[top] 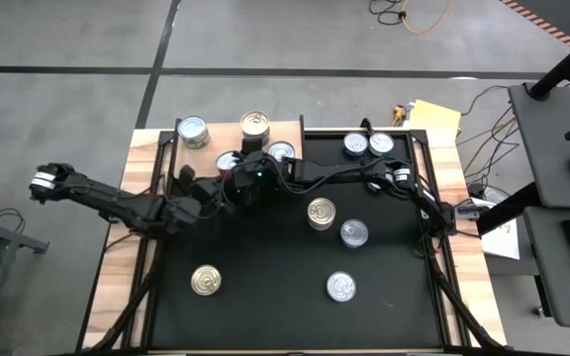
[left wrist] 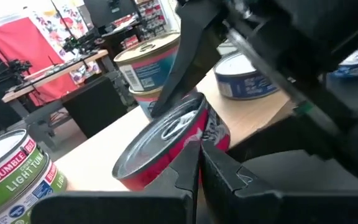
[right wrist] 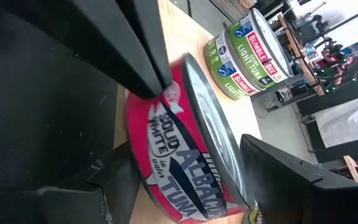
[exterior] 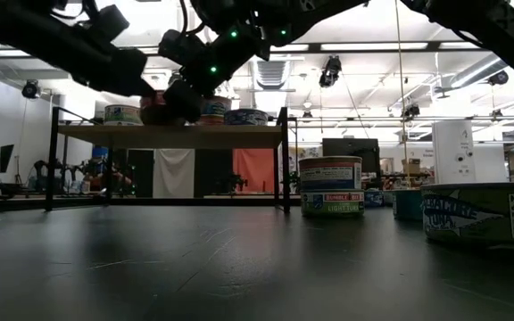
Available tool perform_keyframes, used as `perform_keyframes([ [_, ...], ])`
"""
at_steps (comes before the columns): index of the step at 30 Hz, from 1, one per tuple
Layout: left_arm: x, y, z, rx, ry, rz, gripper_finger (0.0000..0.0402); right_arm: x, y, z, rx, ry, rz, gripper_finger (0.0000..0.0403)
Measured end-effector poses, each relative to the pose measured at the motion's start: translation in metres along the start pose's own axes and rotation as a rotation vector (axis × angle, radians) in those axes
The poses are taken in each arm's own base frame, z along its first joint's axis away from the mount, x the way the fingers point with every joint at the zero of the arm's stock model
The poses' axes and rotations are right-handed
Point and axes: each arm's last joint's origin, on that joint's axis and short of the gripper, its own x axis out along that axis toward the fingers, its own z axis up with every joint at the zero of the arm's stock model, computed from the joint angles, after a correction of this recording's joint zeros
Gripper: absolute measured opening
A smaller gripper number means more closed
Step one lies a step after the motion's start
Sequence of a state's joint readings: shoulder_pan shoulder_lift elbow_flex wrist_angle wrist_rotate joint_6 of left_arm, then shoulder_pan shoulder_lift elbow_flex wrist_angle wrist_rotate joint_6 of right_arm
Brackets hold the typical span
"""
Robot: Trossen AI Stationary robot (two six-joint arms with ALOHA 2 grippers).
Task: Stack canned seafood by type on shelf
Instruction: Put the red tuna can on the shelf
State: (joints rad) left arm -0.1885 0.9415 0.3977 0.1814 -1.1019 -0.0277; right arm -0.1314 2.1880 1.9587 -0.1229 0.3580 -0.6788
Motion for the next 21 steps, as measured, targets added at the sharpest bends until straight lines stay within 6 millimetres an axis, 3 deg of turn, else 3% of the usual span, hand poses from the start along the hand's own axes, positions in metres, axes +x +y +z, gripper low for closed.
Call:
perform_keyframes([
  [8, 0.012, -0.002, -0.007, 0.013, 0.040, 0.027, 0.0000, 0.000, 0.000, 0.000, -0.018, 0.000, 0.000, 0.0249],
  [21, 0.011, 0.001, -0.005, -0.015, 0.032, 0.079, 0.0000, 0.000, 0.000, 0.000, -0.029, -0.002, 0.002, 0.0291],
])
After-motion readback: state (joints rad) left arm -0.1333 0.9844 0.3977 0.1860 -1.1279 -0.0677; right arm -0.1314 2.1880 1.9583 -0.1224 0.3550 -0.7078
